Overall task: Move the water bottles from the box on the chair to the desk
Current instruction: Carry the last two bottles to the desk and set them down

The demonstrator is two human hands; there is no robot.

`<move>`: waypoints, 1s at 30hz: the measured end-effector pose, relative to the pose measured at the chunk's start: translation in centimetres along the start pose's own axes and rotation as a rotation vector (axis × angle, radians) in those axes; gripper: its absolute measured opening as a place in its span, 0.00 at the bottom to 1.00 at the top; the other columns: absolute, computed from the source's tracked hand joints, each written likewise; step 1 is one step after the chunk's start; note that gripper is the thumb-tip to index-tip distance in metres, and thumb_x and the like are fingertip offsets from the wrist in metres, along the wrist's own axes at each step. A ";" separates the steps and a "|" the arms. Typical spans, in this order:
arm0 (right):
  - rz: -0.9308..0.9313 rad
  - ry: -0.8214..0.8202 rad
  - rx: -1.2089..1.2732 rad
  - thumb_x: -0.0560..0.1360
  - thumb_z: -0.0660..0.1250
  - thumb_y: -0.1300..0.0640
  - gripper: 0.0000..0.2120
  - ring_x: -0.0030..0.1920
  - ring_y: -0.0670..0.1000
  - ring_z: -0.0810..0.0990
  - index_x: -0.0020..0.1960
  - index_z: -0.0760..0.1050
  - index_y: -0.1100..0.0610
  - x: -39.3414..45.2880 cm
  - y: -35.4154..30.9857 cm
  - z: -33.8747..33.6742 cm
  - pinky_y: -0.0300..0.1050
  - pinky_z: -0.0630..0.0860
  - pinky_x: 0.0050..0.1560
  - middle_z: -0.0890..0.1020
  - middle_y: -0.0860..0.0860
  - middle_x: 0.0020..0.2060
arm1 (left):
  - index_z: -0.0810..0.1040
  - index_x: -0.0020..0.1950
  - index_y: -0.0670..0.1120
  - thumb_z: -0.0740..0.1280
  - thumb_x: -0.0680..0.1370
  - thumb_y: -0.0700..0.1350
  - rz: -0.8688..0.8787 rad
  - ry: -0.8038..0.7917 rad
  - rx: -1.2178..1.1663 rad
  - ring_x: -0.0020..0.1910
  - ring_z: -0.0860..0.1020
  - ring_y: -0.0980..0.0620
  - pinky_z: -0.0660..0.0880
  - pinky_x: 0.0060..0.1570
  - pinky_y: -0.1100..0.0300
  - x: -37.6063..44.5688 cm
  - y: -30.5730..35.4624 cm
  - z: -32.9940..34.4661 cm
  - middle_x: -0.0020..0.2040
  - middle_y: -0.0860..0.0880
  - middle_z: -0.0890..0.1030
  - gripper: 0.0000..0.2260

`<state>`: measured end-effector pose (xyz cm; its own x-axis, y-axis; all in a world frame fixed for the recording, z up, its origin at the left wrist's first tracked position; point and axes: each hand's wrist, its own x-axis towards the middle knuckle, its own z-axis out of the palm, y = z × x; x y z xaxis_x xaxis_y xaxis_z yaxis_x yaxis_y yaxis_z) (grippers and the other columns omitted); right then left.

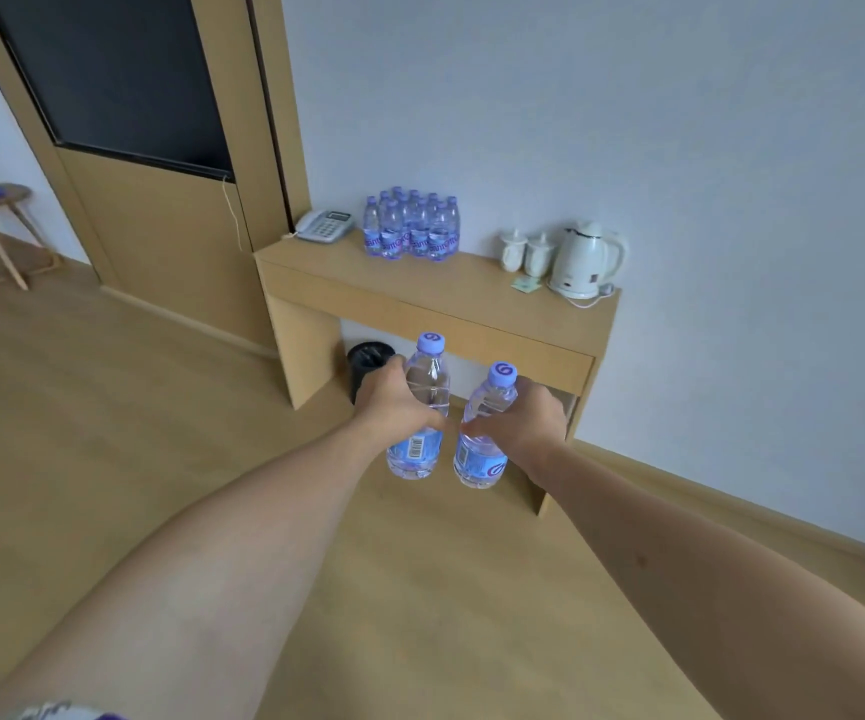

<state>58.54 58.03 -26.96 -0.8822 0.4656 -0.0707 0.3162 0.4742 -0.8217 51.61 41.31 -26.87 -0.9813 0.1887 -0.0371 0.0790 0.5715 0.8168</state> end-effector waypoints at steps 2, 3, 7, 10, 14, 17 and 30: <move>0.010 0.002 -0.002 0.57 0.81 0.52 0.24 0.46 0.51 0.83 0.50 0.78 0.50 2.8 -2.5 2.4 0.52 0.82 0.49 0.84 0.46 0.44 | 0.74 0.53 0.51 0.84 0.55 0.49 0.000 -0.003 0.003 0.48 0.81 0.53 0.81 0.49 0.51 3.9 -0.7 -2.5 0.50 0.55 0.80 0.31; 0.014 0.001 -0.004 0.57 0.81 0.52 0.23 0.45 0.51 0.83 0.50 0.78 0.50 4.2 -3.7 3.5 0.51 0.82 0.49 0.84 0.46 0.43 | 0.74 0.53 0.50 0.84 0.55 0.48 0.000 0.000 0.007 0.49 0.81 0.52 0.80 0.51 0.50 5.8 -1.0 -3.8 0.50 0.55 0.80 0.31; 0.027 0.007 0.012 0.59 0.80 0.50 0.24 0.46 0.51 0.83 0.52 0.77 0.49 9.7 -7.8 7.4 0.49 0.81 0.47 0.84 0.46 0.44 | 0.73 0.54 0.49 0.85 0.54 0.51 0.012 0.023 -0.012 0.49 0.81 0.51 0.80 0.52 0.50 13.3 -1.5 -7.8 0.50 0.53 0.82 0.34; 0.032 -0.003 0.006 0.59 0.79 0.49 0.24 0.46 0.53 0.83 0.53 0.77 0.50 13.8 -9.5 10.0 0.49 0.81 0.47 0.84 0.47 0.44 | 0.73 0.54 0.48 0.85 0.55 0.52 0.002 0.028 -0.011 0.48 0.81 0.53 0.80 0.50 0.53 18.0 -2.6 -9.0 0.50 0.54 0.82 0.34; 0.046 -0.012 -0.005 0.58 0.81 0.50 0.25 0.46 0.53 0.83 0.52 0.77 0.50 20.1 -10.5 13.1 0.51 0.81 0.48 0.84 0.48 0.44 | 0.72 0.51 0.48 0.85 0.55 0.51 -0.009 -0.019 0.039 0.48 0.81 0.52 0.80 0.50 0.51 24.3 -4.7 -8.8 0.49 0.52 0.81 0.32; 0.045 -0.019 -0.012 0.58 0.81 0.50 0.25 0.46 0.54 0.83 0.52 0.77 0.51 26.1 -10.8 15.0 0.52 0.81 0.48 0.83 0.49 0.44 | 0.73 0.52 0.48 0.85 0.55 0.51 -0.012 -0.037 0.056 0.46 0.81 0.53 0.80 0.47 0.53 30.2 -6.0 -8.2 0.48 0.53 0.81 0.32; 0.080 0.017 0.001 0.57 0.84 0.51 0.31 0.48 0.55 0.80 0.57 0.75 0.51 55.2 -13.5 17.6 0.51 0.79 0.49 0.80 0.49 0.47 | 0.72 0.55 0.48 0.84 0.55 0.49 -0.048 -0.080 0.127 0.50 0.80 0.49 0.80 0.50 0.51 59.2 -2.8 -5.0 0.50 0.52 0.80 0.34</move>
<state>-0.55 64.16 -29.70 -0.8479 0.5148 -0.1263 0.3849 0.4342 -0.8144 -7.56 46.95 -28.47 -0.9677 0.2193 -0.1244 0.0589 0.6765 0.7341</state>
